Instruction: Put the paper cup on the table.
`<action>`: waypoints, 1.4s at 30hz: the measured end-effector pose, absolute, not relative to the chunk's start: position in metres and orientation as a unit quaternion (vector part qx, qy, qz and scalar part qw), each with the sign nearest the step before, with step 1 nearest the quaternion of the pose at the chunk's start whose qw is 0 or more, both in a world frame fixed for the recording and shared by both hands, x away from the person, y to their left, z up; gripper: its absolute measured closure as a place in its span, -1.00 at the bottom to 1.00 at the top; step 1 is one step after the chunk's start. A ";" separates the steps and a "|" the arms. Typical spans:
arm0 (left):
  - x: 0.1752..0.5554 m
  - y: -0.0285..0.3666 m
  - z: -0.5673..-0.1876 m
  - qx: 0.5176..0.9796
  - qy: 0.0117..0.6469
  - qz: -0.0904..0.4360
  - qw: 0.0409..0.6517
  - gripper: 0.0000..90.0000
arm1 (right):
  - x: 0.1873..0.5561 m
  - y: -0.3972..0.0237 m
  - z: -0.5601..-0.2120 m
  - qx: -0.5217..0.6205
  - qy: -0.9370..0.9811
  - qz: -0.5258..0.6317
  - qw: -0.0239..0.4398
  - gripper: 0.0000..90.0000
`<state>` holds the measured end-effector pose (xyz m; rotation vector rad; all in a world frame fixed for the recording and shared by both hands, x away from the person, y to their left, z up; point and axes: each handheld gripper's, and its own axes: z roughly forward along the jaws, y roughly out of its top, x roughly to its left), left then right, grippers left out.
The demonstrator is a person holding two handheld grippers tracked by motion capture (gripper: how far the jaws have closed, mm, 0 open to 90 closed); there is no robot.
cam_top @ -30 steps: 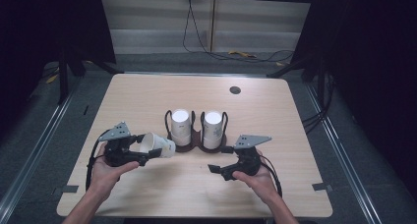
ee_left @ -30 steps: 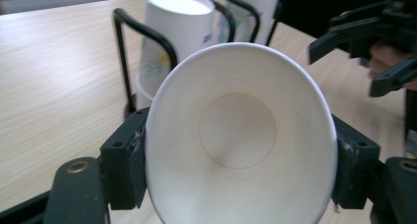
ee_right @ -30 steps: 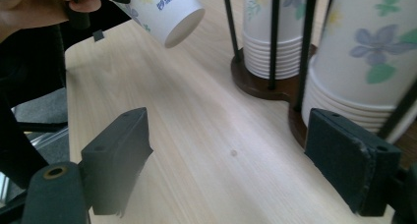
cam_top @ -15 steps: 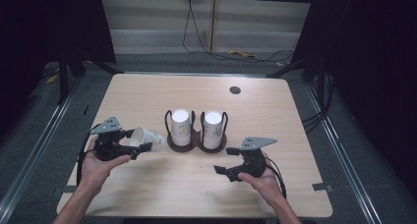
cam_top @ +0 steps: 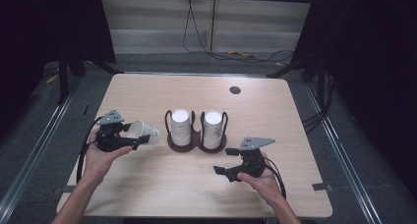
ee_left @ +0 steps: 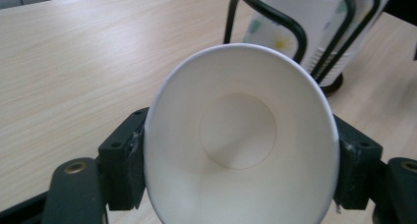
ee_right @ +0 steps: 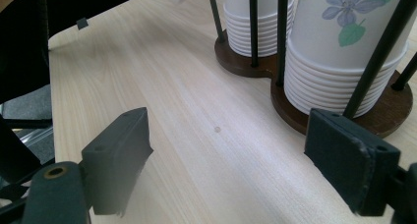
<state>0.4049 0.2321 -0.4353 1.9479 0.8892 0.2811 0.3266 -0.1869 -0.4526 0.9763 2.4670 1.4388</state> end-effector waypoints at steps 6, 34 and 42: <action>0.418 0.237 -0.436 0.792 0.383 0.123 0.459 -0.46 | 0.327 -0.186 -0.454 0.324 0.817 0.474 0.059 -0.61; 0.455 0.229 -0.452 0.818 0.413 0.146 0.372 -0.48 | 0.328 -0.181 -0.458 0.322 0.821 0.468 0.055 -0.61; 0.461 0.225 -0.460 0.815 0.423 0.153 0.364 -0.51 | 0.329 -0.181 -0.458 0.322 0.822 0.468 0.052 -0.61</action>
